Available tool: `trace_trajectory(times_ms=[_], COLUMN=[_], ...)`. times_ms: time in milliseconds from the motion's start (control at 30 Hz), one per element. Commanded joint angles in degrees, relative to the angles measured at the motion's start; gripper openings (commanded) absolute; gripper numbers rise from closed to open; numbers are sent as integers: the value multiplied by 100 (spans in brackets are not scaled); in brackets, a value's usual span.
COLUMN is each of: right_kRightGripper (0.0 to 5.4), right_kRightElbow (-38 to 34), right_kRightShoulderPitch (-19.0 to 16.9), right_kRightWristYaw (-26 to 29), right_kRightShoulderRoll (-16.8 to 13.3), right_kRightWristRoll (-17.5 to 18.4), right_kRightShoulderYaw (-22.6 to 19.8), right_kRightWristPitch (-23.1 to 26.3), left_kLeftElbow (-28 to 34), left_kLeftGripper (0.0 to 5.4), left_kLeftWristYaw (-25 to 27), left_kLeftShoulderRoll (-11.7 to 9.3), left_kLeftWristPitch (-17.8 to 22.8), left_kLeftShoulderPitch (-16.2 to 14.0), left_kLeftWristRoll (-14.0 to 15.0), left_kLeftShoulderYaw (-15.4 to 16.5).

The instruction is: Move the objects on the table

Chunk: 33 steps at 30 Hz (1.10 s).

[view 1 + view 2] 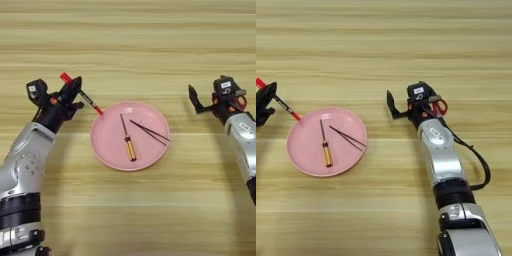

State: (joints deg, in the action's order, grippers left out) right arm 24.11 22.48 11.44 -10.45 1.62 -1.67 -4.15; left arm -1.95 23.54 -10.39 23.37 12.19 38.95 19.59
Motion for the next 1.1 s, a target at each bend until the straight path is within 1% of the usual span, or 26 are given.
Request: trace_trajectory(times_ms=[33, 133, 267, 400, 500, 633, 800, 933, 1100], right_kRightGripper=[540, 540, 540, 540, 540, 540, 540, 540, 540], right_kRightElbow=[-11, -12, -35, -66, -72, -79, -80, -74, -67], right_kRightShoulderPitch=[89, 91, 90, 82, 83, 89, 97, 106, 114], right_kRightWristYaw=[-14, -9, -11, -12, -13, -22, -22, -16, -16], right_kRightShoulderRoll=[10, 11, 10, 17, 23, 32, 39, 39, 43], right_kRightWristRoll=[-7, -1, 12, 18, 22, 24, 30, 38, 42], right_kRightShoulderYaw=[-11, -15, -28, -30, -31, -35, -41, -45, -50], right_kRightWristPitch=[-13, -10, 4, 19, 25, 34, 39, 42, 41], left_kLeftElbow=[62, 71, 182, 256, 238, 157, 109, -2, -387], left_kLeftGripper=[47, 47, 47, 47, 47, 47, 47, 47, 47], left_kLeftWristYaw=[-87, -102, -135, -156, -157, -155, -189, -203, -288], left_kLeftShoulderRoll=[-164, -245, -376, -492, -557, -608, -693, -718, -739], left_kLeftWristPitch=[76, 114, 209, 344, 428, 501, 537, 535, 407], left_kLeftShoulderPitch=[-39, -61, -148, -237, -291, -314, -328, -313, -184], left_kLeftWristRoll=[44, 16, -41, -103, -196, -330, -478, -594, -915], left_kLeftShoulderYaw=[157, 209, 197, 145, 41, -65, -106, -141, -257])
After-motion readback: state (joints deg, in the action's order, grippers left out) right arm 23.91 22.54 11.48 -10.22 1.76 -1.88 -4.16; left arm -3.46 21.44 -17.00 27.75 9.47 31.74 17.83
